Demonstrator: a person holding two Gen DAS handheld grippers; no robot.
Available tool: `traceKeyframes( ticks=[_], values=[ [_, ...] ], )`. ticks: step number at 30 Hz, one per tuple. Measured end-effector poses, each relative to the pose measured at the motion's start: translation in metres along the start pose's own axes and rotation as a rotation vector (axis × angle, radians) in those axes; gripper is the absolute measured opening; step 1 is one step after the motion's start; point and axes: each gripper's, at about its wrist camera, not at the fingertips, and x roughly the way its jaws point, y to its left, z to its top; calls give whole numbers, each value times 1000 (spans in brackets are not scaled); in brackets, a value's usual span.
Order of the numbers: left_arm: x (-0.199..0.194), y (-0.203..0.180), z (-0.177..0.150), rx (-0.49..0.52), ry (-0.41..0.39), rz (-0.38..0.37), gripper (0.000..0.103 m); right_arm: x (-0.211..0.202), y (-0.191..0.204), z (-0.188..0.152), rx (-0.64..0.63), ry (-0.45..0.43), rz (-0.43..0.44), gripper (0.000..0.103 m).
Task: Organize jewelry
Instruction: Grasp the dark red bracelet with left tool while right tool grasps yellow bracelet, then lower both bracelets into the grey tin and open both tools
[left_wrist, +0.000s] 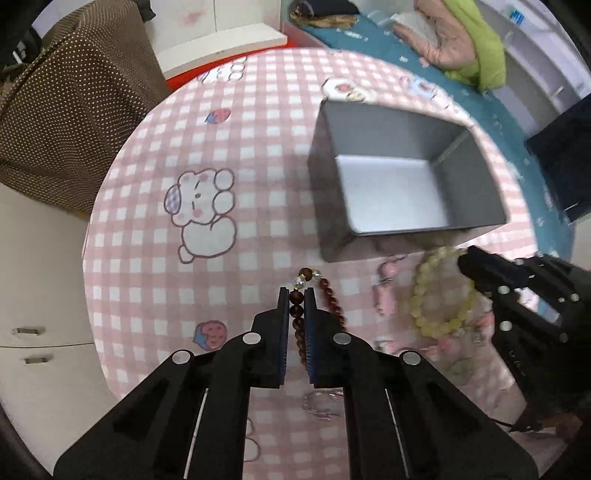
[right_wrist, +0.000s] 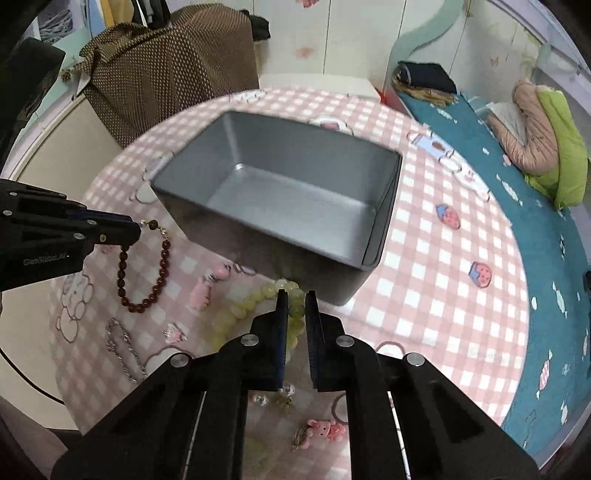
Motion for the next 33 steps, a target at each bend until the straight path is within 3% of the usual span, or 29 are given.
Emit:
traceKeyframes(
  ticks=[2, 20, 29, 33],
  values=[
    [-13, 0, 1, -18, -30, -52, 8, -7, 3, 4, -6, -21, -5, 8],
    [-103, -49, 6, 89, -266, -129, 8, -74, 7, 29, -6, -225, -111, 8],
    [-111, -60, 39, 109, -334, -177, 8, -87, -3, 46, 13, -287, -160, 8],
    [-95, -60, 57, 94, -322, -205, 8, -84, -8, 54, 18, -296, -166, 9]
  ],
)
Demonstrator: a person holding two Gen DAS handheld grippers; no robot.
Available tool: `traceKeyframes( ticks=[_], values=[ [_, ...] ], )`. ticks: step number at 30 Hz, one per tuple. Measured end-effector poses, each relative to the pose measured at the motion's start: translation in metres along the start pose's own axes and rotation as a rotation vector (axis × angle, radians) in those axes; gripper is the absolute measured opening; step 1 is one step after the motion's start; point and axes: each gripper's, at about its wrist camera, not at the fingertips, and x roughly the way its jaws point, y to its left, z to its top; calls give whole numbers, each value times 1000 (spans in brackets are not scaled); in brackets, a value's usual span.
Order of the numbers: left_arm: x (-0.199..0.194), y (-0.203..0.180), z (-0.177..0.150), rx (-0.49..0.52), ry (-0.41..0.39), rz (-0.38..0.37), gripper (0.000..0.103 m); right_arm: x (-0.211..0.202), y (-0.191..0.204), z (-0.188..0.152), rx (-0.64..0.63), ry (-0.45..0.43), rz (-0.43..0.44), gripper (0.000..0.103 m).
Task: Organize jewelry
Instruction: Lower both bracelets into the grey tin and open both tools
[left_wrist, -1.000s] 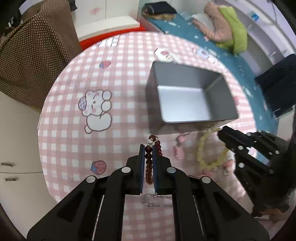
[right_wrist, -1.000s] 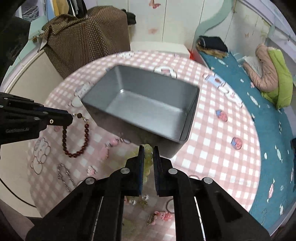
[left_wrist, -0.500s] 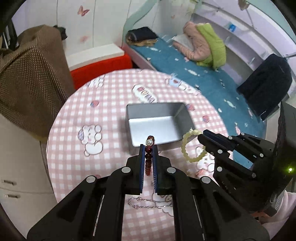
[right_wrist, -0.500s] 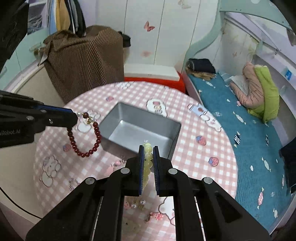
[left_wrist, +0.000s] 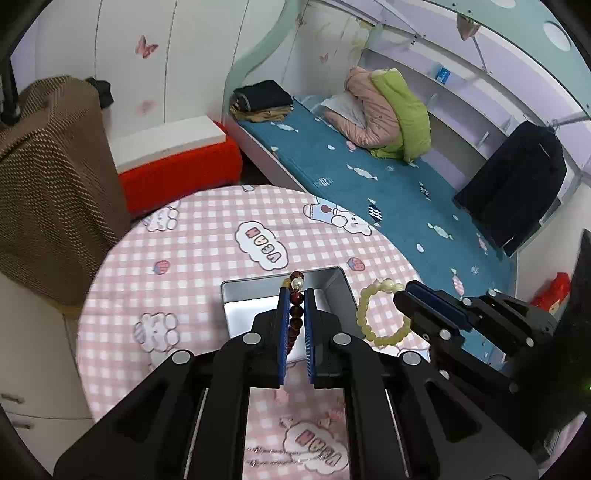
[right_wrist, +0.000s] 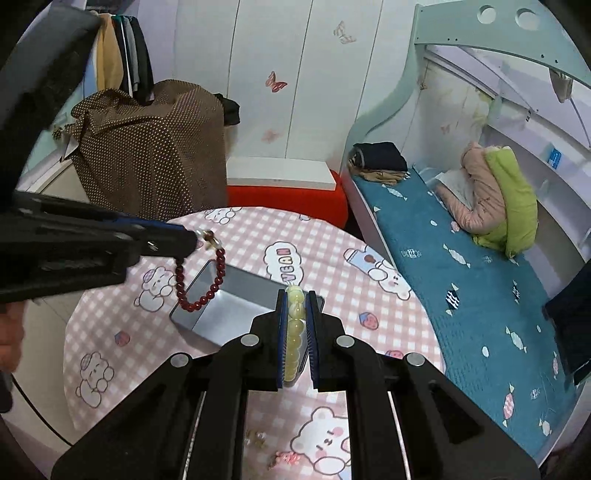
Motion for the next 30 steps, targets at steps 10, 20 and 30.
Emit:
traceKeyframes(
  ticks=[10, 20, 30],
  values=[
    [68, 27, -3, -78, 155, 35, 9, 31, -10, -3, 33, 60, 10, 9],
    [47, 39, -8, -80, 147, 60, 43, 48, 3, 4, 41, 93, 105, 9],
    [13, 54, -26, -81, 130, 159, 43, 63, 29, 19, 76, 114, 331, 12]
  ],
)
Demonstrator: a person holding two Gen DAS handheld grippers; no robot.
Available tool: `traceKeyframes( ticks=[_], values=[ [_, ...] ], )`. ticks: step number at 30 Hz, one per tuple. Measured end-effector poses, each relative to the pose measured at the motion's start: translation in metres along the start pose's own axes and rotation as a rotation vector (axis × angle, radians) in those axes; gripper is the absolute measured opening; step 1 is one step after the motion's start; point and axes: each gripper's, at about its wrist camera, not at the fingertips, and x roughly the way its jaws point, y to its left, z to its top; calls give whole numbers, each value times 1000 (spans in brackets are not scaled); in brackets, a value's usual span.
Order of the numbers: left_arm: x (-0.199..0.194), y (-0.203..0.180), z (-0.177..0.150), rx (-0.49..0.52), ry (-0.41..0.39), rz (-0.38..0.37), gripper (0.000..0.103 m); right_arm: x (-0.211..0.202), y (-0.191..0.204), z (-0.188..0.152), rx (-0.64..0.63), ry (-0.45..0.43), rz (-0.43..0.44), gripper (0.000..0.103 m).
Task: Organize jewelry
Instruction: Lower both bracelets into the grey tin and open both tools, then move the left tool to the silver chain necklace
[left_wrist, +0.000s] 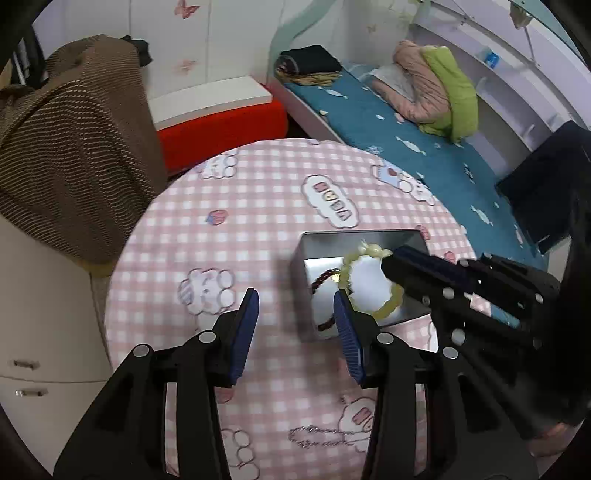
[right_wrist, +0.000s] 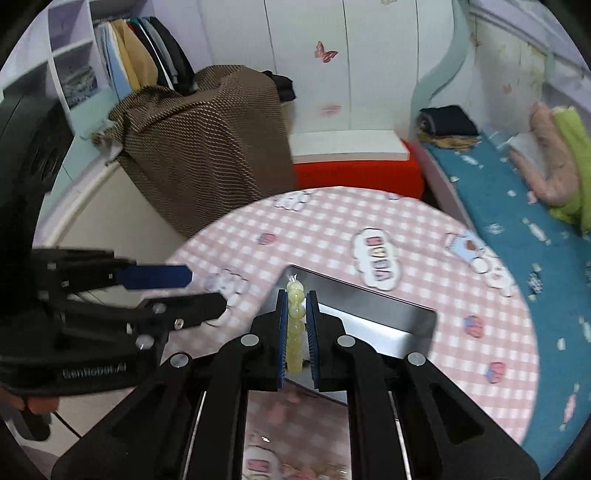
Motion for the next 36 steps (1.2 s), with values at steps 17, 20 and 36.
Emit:
traceKeyframes(
  ticks=[17, 20, 36],
  values=[
    [-4, -6, -7, 34, 5, 26, 44, -8, -9, 0, 16, 12, -122, 50],
    [-8, -8, -8, 40, -4, 22, 44, -15, -7, -1, 18, 3, -130, 50],
    [-42, -23, -47, 94, -41, 19, 67, -74, 11, -38, 63, -71, -226, 71]
  ],
)
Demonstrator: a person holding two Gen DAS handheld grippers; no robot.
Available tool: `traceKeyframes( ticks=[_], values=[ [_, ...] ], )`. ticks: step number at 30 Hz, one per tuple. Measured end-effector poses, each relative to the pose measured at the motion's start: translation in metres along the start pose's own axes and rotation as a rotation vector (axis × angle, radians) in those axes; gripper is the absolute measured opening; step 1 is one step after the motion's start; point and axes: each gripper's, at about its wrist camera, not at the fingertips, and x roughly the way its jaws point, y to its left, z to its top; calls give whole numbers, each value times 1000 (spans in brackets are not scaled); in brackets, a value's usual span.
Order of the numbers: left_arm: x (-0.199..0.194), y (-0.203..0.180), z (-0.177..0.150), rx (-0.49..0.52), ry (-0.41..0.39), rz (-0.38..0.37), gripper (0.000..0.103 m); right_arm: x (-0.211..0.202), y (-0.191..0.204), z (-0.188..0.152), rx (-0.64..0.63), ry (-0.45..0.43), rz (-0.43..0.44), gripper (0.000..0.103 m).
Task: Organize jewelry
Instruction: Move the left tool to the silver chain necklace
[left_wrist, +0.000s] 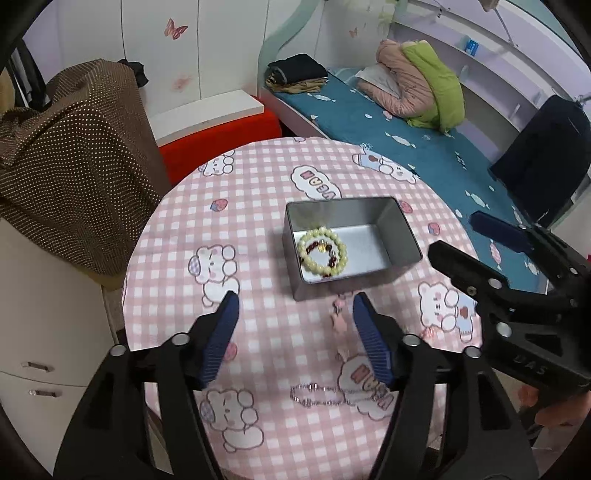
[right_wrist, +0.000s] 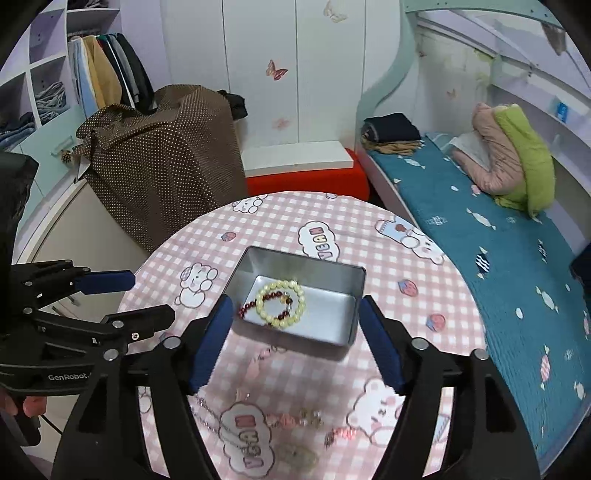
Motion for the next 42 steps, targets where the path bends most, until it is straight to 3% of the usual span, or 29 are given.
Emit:
traceKeyframes(
  ticks=[8, 12, 19, 25, 29, 31, 35, 37, 40, 42],
  values=[
    [-2, -3, -43, -10, 74, 11, 82, -24, 5, -37, 23, 36, -63, 87],
    [8, -1, -66, -14, 138, 13, 84, -26, 5, -53, 37, 68, -90, 91],
    [35, 1, -93, -42, 236, 9, 87, -23, -3, -81, 72, 138, -126, 92],
    [56, 4, -96, -74, 253, 0, 87, -15, -9, -95, 78, 186, -131, 92],
    [70, 6, -93, -97, 254, 33, 86, -8, -15, -102, 91, 218, -129, 92],
    [79, 7, -93, -99, 270, 50, 82, -6, -18, -104, 95, 227, -130, 92],
    [95, 9, -94, -113, 325, 84, 60, -1, -26, -106, 116, 240, -129, 92],
    [95, 7, -93, -91, 320, 93, 58, 3, -29, -106, 128, 249, -124, 92],
    [96, 3, -93, -43, 327, 133, 40, 10, -32, -107, 140, 268, -114, 92],
    [96, 1, -91, -34, 328, 125, 16, 14, -33, -107, 143, 280, -108, 92]
  ],
)
